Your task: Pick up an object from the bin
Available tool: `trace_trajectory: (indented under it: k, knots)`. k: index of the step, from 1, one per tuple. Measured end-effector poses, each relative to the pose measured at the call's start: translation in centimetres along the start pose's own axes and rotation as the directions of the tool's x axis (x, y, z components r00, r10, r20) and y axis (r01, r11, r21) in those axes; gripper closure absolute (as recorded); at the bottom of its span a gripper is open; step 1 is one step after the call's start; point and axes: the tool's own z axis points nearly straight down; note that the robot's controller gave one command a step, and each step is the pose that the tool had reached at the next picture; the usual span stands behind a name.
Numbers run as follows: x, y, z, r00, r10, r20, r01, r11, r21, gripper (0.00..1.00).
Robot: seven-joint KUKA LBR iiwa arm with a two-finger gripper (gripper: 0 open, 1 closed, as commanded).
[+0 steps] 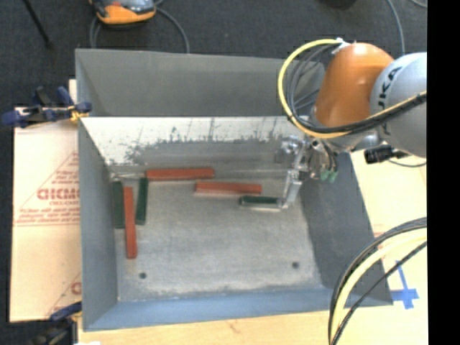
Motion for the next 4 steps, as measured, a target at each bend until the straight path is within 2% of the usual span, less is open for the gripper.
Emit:
trace_trajectory:
  k: [1, 2, 3, 4]
  knots:
    - [0.2, -0.5, 8.4, 0.996, -0.092, 0.002, 0.092, 0.996, 0.002, 1.00]
    - [0.2, -0.5, 8.4, 0.996, -0.092, 0.002, 0.092, 0.996, 0.002, 1.00]
    - [1.1, -1.7, 3.4, 0.995, -0.099, -0.007, 0.099, 0.995, 0.001, 1.00]
    - [1.1, -2.1, 1.8, 0.995, -0.100, -0.007, 0.100, 0.995, 0.001, 1.00]
